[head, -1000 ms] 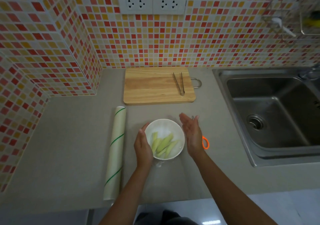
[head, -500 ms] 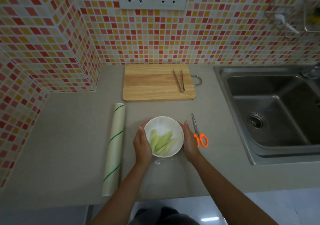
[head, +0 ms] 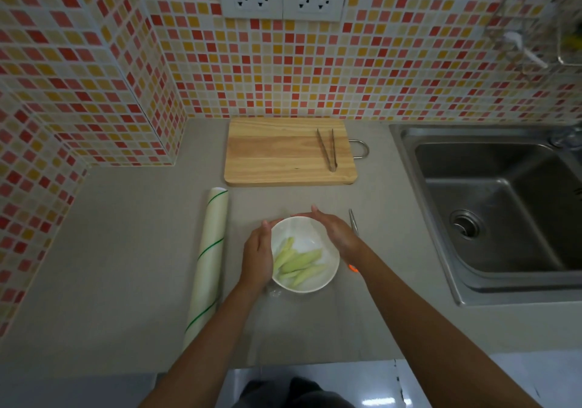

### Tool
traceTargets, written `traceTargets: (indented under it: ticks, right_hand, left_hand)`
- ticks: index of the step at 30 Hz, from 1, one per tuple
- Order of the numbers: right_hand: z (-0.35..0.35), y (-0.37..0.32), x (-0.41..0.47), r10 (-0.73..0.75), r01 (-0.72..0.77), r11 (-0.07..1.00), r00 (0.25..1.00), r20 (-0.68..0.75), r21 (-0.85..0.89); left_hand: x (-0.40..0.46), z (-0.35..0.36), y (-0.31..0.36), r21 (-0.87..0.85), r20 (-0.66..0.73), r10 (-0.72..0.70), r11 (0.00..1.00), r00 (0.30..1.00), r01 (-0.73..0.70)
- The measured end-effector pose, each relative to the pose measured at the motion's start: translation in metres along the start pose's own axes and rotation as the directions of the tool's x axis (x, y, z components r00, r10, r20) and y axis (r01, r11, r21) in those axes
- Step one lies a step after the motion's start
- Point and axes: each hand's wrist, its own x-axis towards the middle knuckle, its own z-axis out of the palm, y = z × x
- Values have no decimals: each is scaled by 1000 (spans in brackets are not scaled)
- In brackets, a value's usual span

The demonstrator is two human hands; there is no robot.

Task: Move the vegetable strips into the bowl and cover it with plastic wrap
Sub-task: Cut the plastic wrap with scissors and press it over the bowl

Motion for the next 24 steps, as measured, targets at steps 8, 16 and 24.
traceTargets:
  ticks: [8, 16, 24]
  right_hand:
    - [18, 26, -19, 62, 10, 982, 927, -371, 188]
    - [7, 1, -17, -130, 141, 989, 972, -198, 42]
    - [12, 2, -10, -98, 105, 994, 975, -200, 21]
  left_hand:
    - [14, -17, 20, 43, -270, 79, 997, 960, -70]
    - [-17, 10, 6, -244, -125, -72, 969, 990, 40]
    - [-18, 13, 3, -229, -118, -85, 972, 989, 56]
